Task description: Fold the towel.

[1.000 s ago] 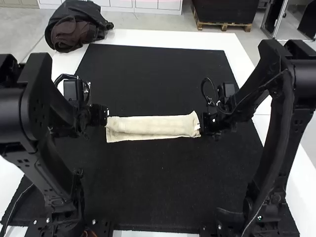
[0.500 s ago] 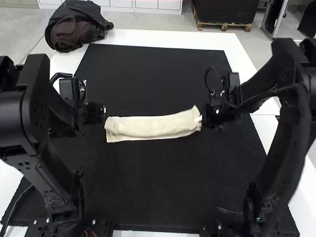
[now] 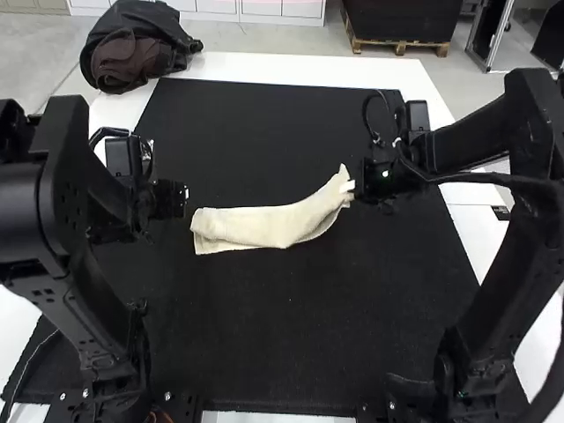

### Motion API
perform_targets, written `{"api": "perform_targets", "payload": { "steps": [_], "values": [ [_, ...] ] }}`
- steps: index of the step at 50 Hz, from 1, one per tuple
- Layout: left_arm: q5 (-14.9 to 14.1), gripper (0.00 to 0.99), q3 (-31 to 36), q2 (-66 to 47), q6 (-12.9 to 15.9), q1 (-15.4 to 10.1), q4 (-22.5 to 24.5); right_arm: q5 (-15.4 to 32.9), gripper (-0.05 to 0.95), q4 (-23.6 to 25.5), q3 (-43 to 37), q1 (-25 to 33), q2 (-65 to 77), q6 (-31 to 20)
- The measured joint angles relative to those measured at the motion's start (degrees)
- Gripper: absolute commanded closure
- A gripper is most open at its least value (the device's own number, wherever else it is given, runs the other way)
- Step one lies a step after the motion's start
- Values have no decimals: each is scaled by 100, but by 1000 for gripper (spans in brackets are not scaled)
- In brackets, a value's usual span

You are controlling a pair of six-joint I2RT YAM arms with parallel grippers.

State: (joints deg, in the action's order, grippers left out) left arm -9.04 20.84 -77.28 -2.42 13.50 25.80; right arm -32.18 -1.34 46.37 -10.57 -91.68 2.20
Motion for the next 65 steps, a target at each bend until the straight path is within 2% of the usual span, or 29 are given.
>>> {"api": "perform_targets", "payload": {
  "steps": [6,22,36,52,57,65],
  "values": [
    [2,30,42,0,0,0,52,-4,925,-48,0,-343,0,129],
    [7,30,39,-2,0,0,61,13,925,-632,44,-1322,-37,625],
    [70,30,39,-2,0,0,66,87,925,-828,511,-1989,-492,870],
    [133,30,24,-2,0,2,278,227,923,-997,1073,-2636,-1019,1104],
    [131,30,22,-2,0,85,310,256,925,-999,1266,-2780,-1222,1158],
    [131,30,22,0,0,407,409,308,923,-1003,1561,-2981,-1558,1239]
  ]
}}
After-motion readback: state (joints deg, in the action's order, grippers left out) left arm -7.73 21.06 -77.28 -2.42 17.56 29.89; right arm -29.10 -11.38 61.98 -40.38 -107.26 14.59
